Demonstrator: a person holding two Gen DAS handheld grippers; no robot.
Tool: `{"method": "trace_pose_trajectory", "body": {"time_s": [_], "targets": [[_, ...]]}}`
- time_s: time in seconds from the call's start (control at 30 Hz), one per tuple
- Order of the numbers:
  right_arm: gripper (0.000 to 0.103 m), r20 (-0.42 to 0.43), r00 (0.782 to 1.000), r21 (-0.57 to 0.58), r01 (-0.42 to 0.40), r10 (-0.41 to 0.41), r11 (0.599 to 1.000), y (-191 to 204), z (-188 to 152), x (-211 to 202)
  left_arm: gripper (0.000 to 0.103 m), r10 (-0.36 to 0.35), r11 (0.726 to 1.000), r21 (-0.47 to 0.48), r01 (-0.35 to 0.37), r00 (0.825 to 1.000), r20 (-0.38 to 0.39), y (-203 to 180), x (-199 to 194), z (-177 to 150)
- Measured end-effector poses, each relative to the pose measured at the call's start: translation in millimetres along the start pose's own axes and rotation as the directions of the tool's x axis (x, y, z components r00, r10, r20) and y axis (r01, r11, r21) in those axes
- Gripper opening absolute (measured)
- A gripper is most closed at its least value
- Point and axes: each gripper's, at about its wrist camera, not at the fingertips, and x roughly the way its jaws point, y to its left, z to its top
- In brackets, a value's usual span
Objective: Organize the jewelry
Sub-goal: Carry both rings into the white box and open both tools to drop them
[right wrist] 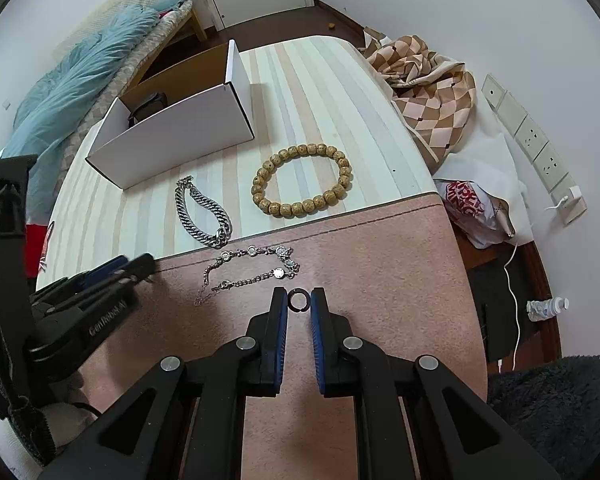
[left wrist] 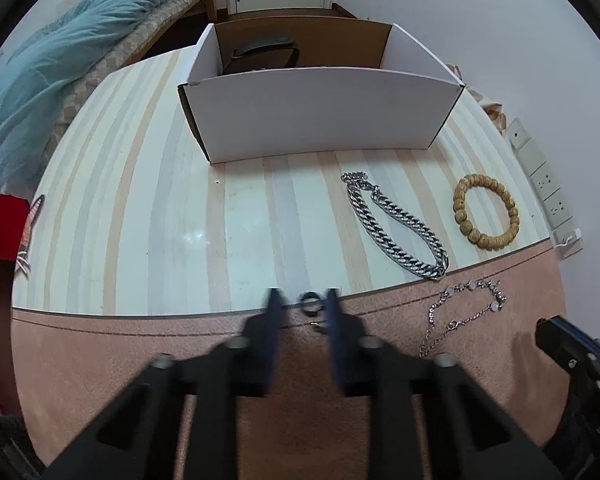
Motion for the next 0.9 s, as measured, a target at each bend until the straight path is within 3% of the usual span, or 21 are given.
{"method": "trace_pose_trajectory", "body": {"time_s": [0.3,0.5,0.7,0.9], "targets": [[0.012,0.024,1.000,-0.007,-0.017,0.018,1.000,7,5,-8,0.010,-0.040,0.999,-0.013,0.040,0.999,0.005,8,-7,-2],[0.012,0.057,0.995,0.001,-0.076,0.076,0.997,11,26,-24,0.010,-0.071,0.997,-0.005,0.071,0.995,0.066,8,-43,13],[0.012,0.102,0.970,-0.004,-0.221,0.221,0.975,27,105,-28,0.010,-0.175,0.982,-0.048,0.182,0.977,0.125,15,-76,74],[0.012,0.078,0.952,-0.040,-0.295,0.297,0.955,50,186,-4,0.010,-0.252,0.961,-0.084,0.263,0.960,0.120,30,-66,164]]}}
